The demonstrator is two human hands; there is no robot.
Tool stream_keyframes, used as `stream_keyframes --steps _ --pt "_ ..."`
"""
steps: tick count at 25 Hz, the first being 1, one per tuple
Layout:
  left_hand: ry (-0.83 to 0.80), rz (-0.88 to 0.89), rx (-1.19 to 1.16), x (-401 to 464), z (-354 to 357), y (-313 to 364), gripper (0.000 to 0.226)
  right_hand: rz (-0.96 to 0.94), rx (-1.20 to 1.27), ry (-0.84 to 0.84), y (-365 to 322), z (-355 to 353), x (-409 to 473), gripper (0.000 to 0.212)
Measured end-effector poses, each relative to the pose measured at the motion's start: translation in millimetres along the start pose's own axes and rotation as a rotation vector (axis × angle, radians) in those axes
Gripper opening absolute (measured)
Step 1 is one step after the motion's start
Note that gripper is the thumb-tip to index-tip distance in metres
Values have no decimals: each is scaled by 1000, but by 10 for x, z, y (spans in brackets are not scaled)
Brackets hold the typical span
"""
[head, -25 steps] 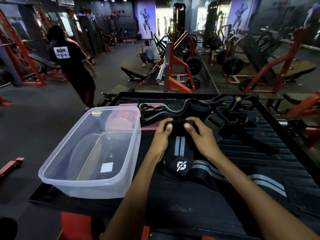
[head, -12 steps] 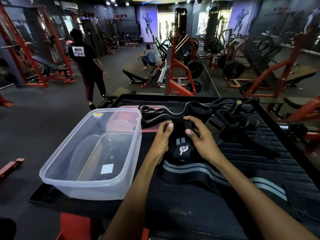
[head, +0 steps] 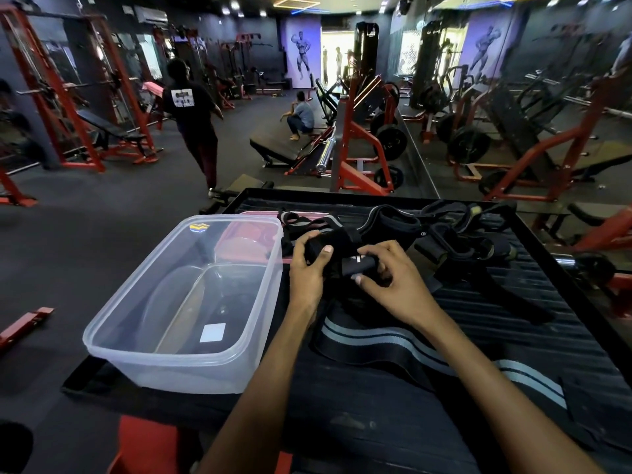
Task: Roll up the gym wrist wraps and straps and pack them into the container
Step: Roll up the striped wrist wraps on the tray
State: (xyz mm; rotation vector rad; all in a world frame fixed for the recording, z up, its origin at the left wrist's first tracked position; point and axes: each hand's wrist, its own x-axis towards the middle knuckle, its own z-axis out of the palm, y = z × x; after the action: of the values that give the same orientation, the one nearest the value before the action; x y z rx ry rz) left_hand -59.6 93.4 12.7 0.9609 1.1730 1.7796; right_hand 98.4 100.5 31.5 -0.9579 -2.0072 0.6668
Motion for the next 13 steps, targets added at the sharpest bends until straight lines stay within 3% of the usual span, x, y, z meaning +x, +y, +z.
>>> stream_keyframes --steps 3,8,10,13 --pt "10 29 -2 -10 10 -22 29 153 22 -2 -15 13 6 33" --pt "48 -39 -62 -74 79 7 23 254 -102 -71 23 16 52 54" --pt "64 -58 -72 -93 97 18 21 258 -49 -65 46 12 55 44" --pt "95 56 83 -95 85 -11 29 172 -83 -57 67 41 33 29"
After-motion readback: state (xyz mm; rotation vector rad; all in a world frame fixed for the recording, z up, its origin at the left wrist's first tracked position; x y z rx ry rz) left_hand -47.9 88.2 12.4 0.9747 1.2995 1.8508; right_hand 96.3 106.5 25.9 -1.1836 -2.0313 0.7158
